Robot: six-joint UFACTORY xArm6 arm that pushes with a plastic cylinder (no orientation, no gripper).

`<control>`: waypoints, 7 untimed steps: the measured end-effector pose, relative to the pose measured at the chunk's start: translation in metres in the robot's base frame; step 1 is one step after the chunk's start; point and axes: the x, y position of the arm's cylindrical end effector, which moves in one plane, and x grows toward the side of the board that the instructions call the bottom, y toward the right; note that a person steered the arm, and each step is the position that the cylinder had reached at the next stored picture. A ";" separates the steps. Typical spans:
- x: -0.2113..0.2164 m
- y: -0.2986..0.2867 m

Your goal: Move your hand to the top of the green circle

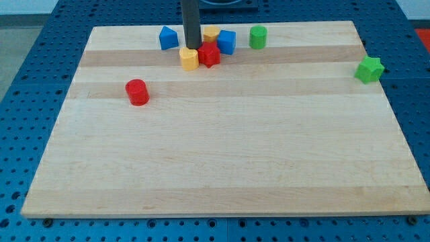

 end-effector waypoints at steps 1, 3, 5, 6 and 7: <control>0.012 0.000; 0.043 0.000; -0.025 -0.001; -0.043 0.004; -0.060 -0.007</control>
